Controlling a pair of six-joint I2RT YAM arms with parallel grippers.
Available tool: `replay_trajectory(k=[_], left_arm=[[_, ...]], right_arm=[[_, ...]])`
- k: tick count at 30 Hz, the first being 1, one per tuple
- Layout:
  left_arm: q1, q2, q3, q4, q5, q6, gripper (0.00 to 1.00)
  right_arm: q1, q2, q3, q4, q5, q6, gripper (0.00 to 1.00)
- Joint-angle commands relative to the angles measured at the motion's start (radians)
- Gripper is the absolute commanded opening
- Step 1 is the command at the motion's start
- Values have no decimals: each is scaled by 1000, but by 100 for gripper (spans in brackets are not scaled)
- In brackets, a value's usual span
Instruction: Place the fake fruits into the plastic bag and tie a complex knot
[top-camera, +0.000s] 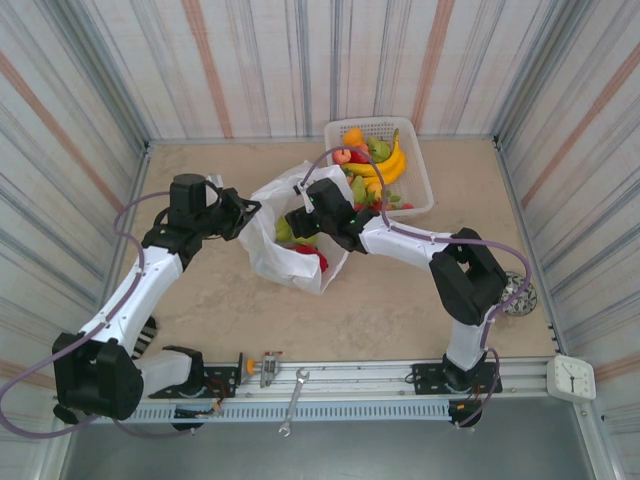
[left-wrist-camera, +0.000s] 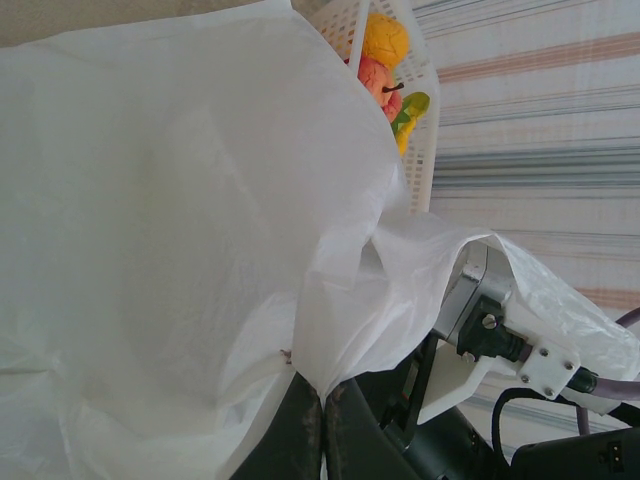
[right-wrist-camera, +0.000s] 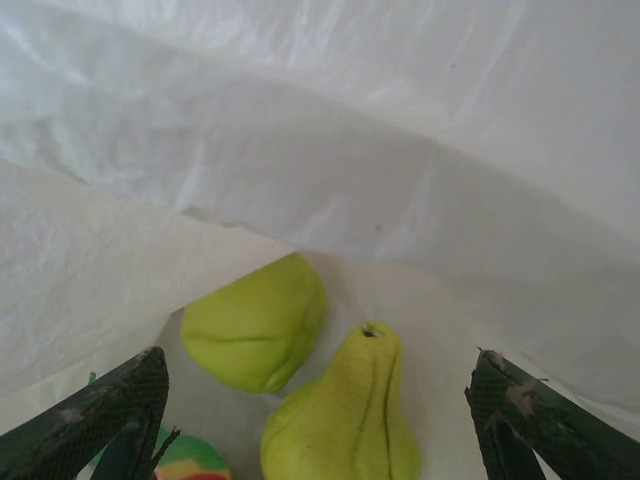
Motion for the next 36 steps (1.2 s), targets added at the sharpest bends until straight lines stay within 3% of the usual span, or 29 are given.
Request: replay_trajectory(k=[1, 11, 36], left_arm=[[-3, 1, 13, 2, 13, 26, 0], [-4, -1, 1, 9, 13, 23, 0], [-6, 15, -3, 21, 18, 21, 0]], right_arm=[[10, -47, -16, -17, 21, 0, 81], [71, -128, -75, -68, 59, -36, 95], [111, -539, -342, -328, 139, 57, 95]])
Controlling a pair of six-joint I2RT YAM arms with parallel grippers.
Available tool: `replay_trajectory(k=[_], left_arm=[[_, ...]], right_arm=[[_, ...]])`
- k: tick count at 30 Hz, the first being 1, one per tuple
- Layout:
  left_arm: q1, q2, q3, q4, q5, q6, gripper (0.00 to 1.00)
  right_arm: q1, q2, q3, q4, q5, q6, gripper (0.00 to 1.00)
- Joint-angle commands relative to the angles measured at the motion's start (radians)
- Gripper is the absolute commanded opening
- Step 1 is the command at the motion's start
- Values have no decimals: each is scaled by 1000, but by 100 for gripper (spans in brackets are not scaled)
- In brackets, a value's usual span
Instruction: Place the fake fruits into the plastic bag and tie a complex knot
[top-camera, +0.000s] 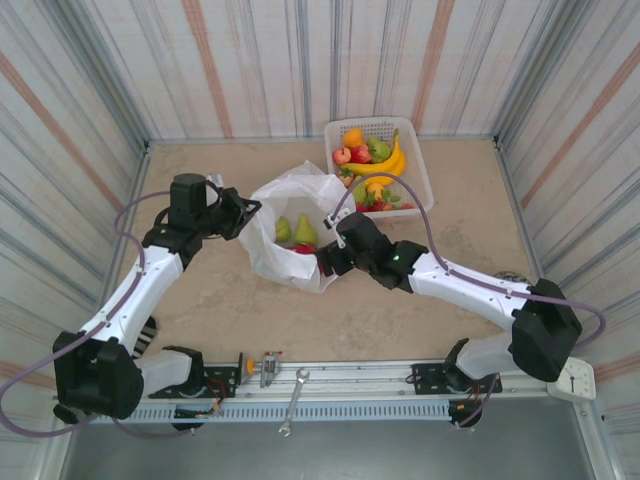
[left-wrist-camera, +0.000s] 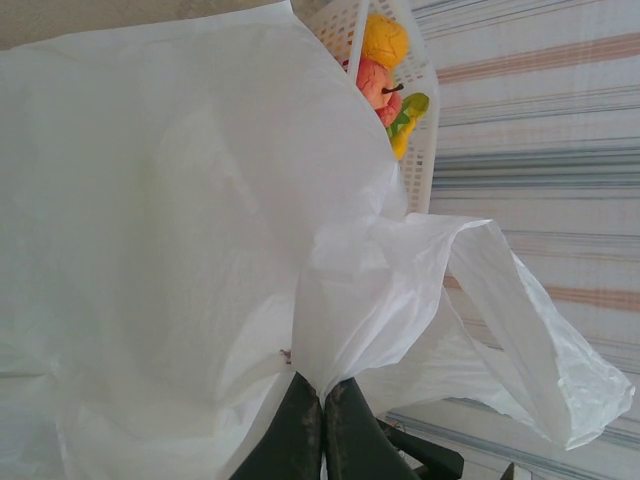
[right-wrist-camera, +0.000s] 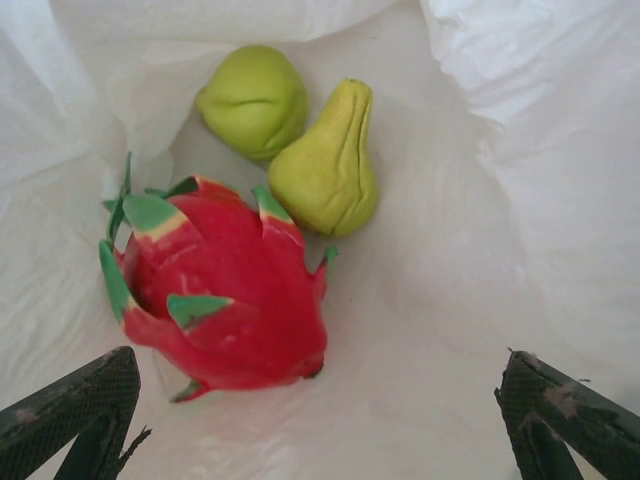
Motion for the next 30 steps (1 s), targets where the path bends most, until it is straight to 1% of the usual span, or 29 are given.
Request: replay_trajectory(k=[1, 11, 15, 20, 24, 27, 30], left_arm=[[-5, 9, -3, 13, 17, 22, 0], [-4, 6, 2, -7, -1, 37, 0], [1, 0, 3, -19, -19, 41, 0], [12, -10, 13, -39, -27, 53, 0], [24, -17, 17, -59, -36, 63, 0], [33, -20, 20, -69, -36, 69, 0], [39, -25, 21, -81, -35, 75, 0]], right_arm=[[7, -62, -6, -78, 28, 30, 95], [5, -205, 26, -244, 56, 23, 95], [-24, -238, 74, -307, 45, -2, 95], [-115, -266, 131, -376, -19, -15, 95], [-224, -281, 150, -383, -106, -20, 95], [-320, -262, 160, -368, -183, -7, 95], [-405, -204, 179, -340, -252, 12, 95]])
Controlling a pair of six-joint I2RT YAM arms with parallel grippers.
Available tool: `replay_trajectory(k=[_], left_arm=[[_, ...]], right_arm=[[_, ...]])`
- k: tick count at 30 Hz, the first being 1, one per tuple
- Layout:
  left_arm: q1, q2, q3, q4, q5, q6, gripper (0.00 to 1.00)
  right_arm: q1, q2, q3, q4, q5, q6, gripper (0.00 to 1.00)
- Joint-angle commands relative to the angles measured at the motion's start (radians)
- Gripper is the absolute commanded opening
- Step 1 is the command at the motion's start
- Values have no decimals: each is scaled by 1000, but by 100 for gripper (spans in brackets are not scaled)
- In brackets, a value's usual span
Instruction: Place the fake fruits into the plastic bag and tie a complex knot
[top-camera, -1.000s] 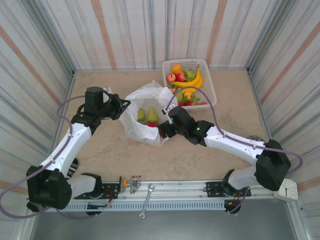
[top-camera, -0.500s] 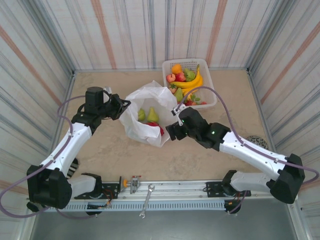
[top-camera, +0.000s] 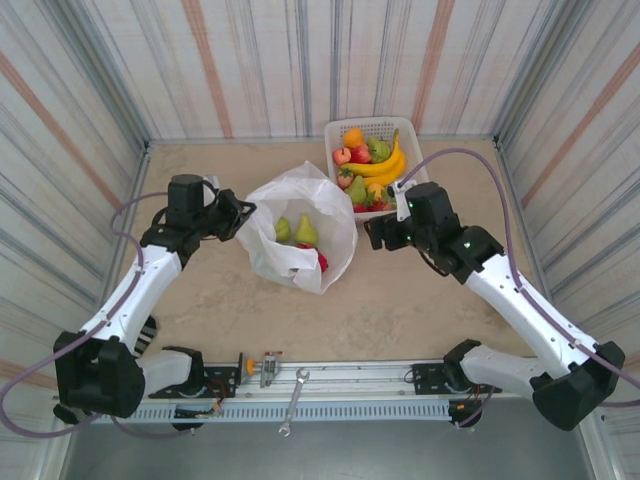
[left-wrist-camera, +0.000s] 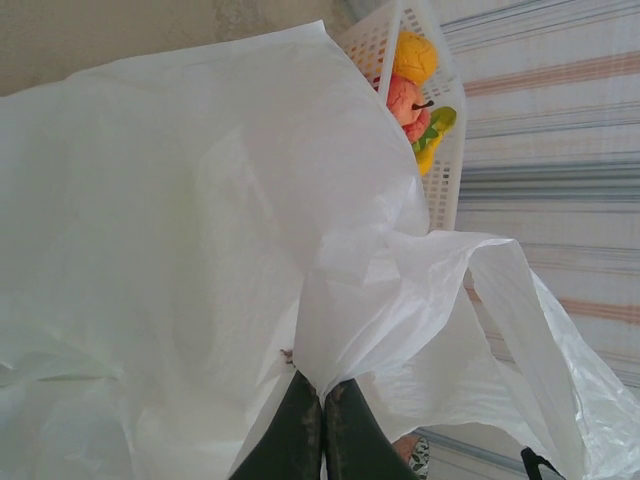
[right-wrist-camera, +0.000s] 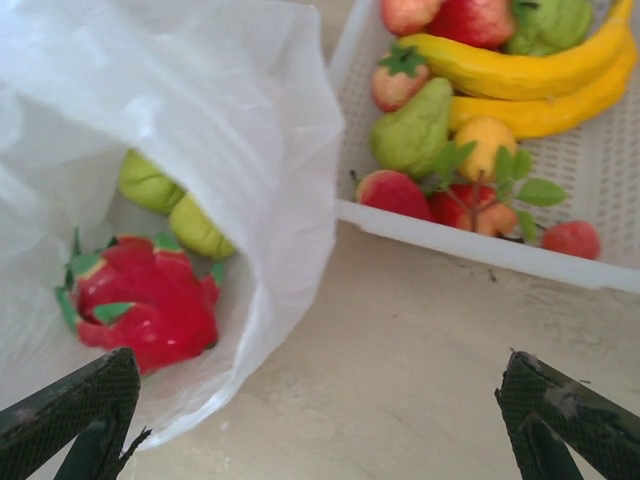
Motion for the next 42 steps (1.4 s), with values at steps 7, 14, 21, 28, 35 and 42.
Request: replay_trajectory(k=[7, 14, 21, 28, 35, 42], left_arm=[[16, -29, 26, -50, -6, 33, 0], [18, -36, 31, -66, -6, 40, 0], [22, -40, 39, -90, -12, 54, 0], [22, -41, 43, -96, -13, 56, 0], [22, -46, 41, -103, -16, 55, 0], [21, -49, 42, -106, -21, 57, 0]], right_arm=[[-210, 324, 168, 29, -239, 46, 94], [-252, 638, 388, 30, -203, 5, 90], [-254, 916, 643, -43, -161, -43, 83], [-236, 1082, 819, -89, -156, -60, 78], [-216, 1196, 926, -132, -166, -56, 69], [-201, 1260, 957, -155, -186, -35, 63]])
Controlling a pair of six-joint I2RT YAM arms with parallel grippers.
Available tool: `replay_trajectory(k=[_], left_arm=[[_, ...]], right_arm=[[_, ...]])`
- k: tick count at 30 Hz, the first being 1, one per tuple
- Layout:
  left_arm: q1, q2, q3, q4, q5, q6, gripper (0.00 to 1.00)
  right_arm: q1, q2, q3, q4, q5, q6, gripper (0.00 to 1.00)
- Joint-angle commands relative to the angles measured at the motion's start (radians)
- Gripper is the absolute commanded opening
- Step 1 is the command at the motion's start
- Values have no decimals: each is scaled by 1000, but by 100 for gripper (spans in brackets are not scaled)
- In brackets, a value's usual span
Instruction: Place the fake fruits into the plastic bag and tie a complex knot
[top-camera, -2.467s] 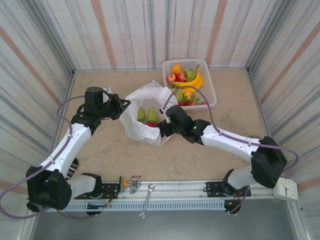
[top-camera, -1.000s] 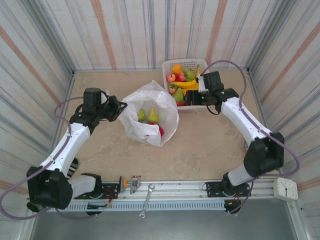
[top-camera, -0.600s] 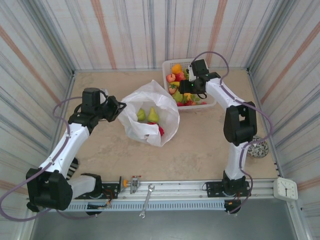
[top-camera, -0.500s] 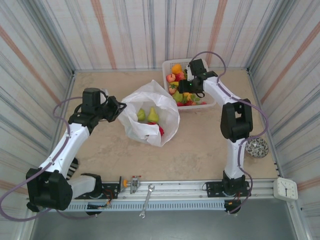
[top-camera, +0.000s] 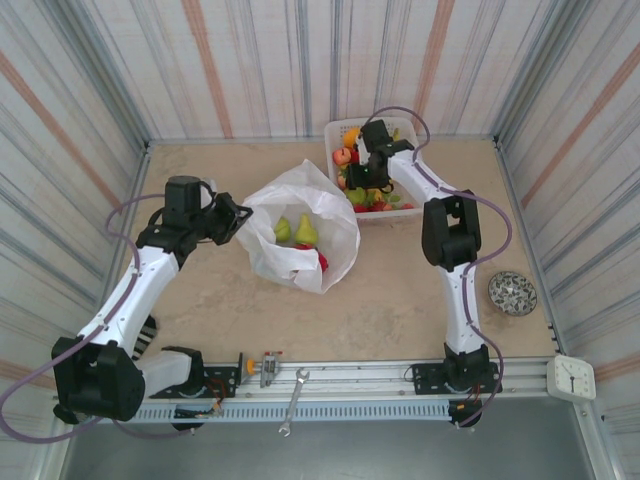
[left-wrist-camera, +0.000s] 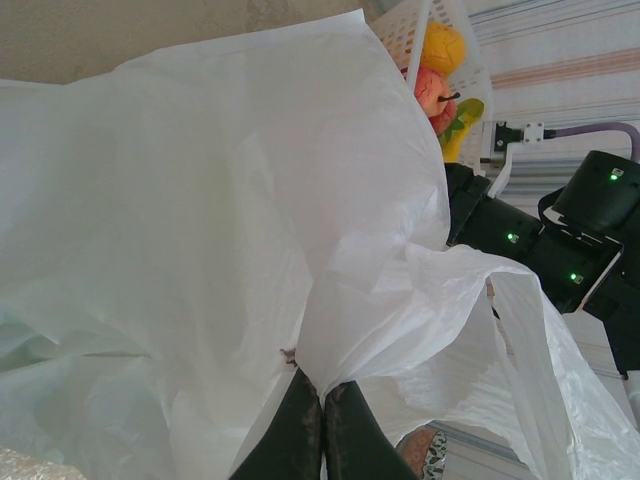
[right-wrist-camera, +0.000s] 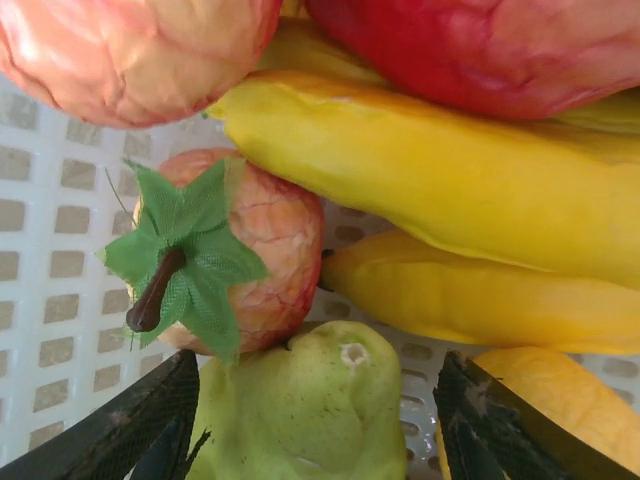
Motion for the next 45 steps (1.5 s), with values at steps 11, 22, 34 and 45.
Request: replay_trajectory(k=[11, 22, 34, 45], left_arm=[[9, -33, 21, -18, -16, 23, 0], [8, -34, 12, -11, -9, 19, 0], [9, -39, 5, 0, -3, 13, 0], [8, -39, 3, 5, 0, 10, 0]], right_arm=[[7, 42, 24, -50, -17, 23, 47], [3, -92, 18, -37, 39, -8, 42], [-1, -256, -65, 18, 70, -15, 41], [-15, -284, -110, 48, 80, -15, 37]])
